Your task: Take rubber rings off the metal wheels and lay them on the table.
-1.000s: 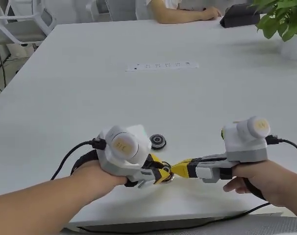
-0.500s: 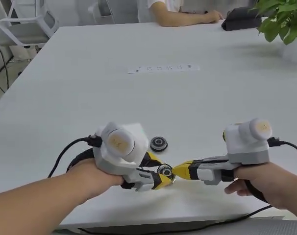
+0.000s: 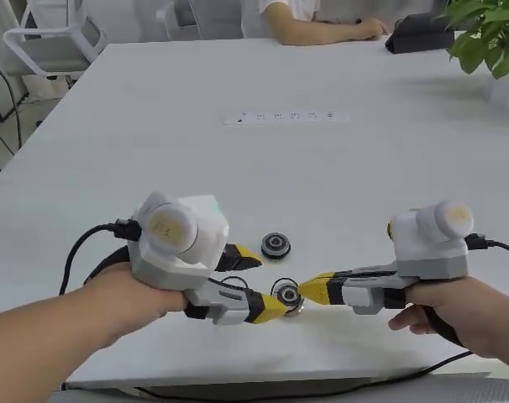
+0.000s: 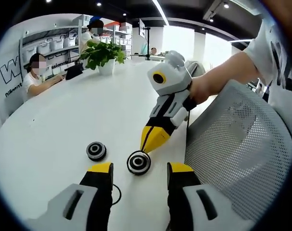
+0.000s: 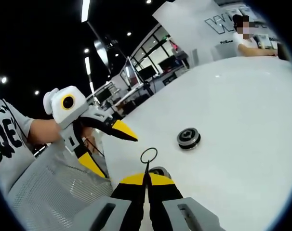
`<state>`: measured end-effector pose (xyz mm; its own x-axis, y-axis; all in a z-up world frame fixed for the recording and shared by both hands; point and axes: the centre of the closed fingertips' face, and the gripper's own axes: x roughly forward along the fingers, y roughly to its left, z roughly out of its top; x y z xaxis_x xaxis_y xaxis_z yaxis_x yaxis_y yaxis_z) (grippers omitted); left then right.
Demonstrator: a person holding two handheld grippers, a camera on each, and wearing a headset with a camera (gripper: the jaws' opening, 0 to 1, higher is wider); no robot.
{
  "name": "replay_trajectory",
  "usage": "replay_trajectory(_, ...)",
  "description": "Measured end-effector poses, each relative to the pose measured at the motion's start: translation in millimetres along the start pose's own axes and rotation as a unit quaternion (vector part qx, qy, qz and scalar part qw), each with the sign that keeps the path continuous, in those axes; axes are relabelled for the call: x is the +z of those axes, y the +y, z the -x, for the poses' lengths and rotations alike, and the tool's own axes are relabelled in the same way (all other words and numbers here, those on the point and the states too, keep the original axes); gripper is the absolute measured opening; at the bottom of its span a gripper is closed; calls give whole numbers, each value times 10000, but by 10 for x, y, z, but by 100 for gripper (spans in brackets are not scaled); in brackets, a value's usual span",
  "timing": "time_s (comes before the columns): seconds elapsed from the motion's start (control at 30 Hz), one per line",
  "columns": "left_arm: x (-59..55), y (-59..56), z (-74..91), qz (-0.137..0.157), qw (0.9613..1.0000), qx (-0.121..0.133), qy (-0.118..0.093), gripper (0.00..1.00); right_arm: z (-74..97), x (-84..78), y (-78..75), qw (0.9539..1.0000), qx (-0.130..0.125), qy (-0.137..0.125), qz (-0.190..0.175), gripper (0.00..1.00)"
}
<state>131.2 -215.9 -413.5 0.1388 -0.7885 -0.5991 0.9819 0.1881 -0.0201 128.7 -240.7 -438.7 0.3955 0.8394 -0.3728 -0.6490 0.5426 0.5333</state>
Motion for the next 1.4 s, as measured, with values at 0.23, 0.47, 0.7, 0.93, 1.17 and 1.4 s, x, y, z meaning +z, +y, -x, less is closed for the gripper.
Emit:
replay_trajectory(0.23, 52, 7, 193, 166, 9996, 102, -209, 51, -4, 74, 17, 10000, 44, 10, 74, 0)
replay_trajectory(0.47, 66, 46, 404, 312, 9984, 277, -389, 57, -32, 121, 21, 9998, 116, 36, 156, 0)
replay_trajectory(0.7, -1, 78, 604, 390, 9971, 467, -458, 62, -83, 183, 60, 9994, 199, 100, 248, 0)
replay_trajectory(0.93, -55, 87, 770, 533, 9953, 622, -508, 67, -161, 220, 121, 9988, 297, 184, 338, 0)
replay_trajectory(1.17, -132, 134, 937, 667, 9931, 816, -516, 70, -249, 253, 161, 9981, 383, 268, 401, 0)
replay_trajectory(1.4, -174, 153, 1043, 741, 9914, 932, -539, 72, -372, 234, 186, 9968, 452, 454, 481, 0)
